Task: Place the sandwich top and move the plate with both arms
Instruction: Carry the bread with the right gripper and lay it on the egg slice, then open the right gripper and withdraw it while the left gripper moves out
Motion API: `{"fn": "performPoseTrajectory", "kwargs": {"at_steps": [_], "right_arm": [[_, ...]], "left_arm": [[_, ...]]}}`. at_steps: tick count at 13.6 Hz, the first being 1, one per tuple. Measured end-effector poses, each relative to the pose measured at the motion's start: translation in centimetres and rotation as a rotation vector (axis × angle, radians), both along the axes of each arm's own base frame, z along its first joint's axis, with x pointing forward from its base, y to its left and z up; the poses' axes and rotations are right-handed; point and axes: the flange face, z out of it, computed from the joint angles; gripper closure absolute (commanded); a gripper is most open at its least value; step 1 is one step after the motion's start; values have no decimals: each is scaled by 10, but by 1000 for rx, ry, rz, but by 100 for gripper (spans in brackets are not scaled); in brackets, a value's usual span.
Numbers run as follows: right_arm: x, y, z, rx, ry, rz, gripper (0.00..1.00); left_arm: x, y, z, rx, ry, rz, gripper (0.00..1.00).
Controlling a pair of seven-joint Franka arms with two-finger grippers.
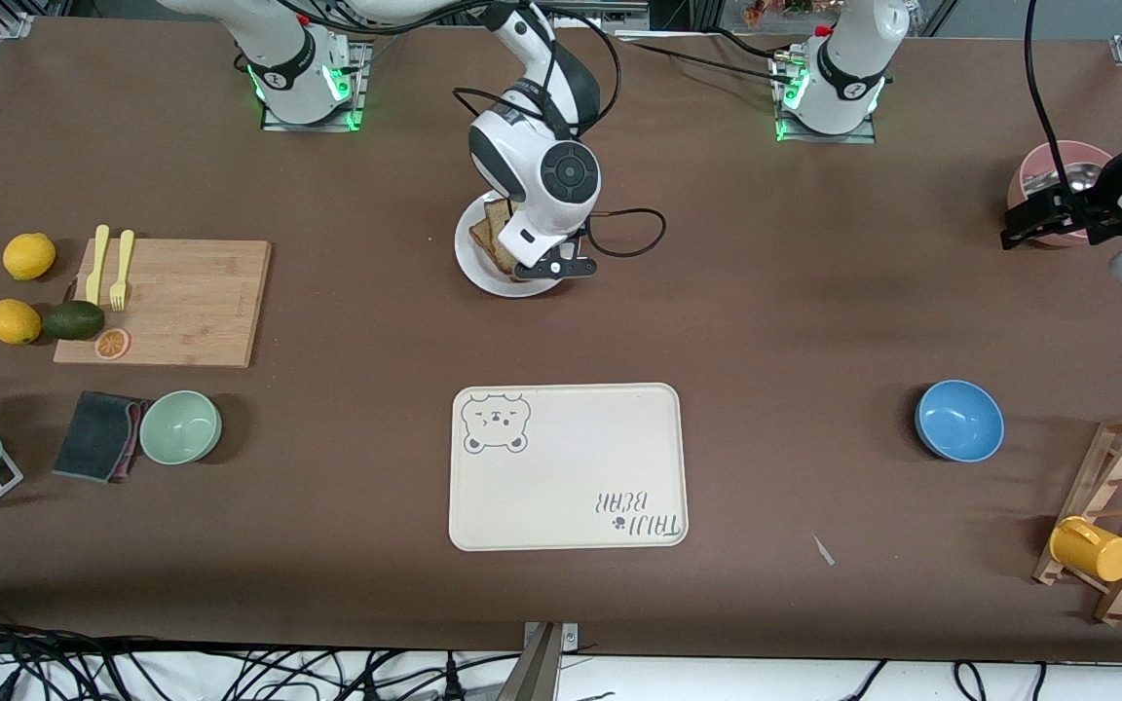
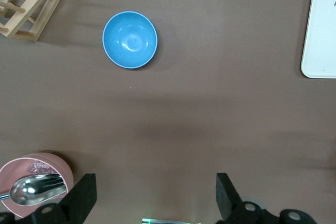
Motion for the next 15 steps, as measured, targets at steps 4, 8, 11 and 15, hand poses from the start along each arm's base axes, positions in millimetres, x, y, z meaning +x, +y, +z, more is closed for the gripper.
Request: {"fn": "performPoseTrajectory", "kwargs": {"at_steps": [4,8,11,15], "right_arm": [[0,-1,-10,-30,-4,-70,0],[10,6,8,-1,-33,-79,0],[29,3,43,30,-71,-92,0],[82,-58,96,19,-86,-44,0]], "left_arm": [[0,0,0,0,0,0,0],[0,0,0,0,1,0,0],[1,0,-2,0,3,0,0],[2,0,-3,0,2,0,0]]}}
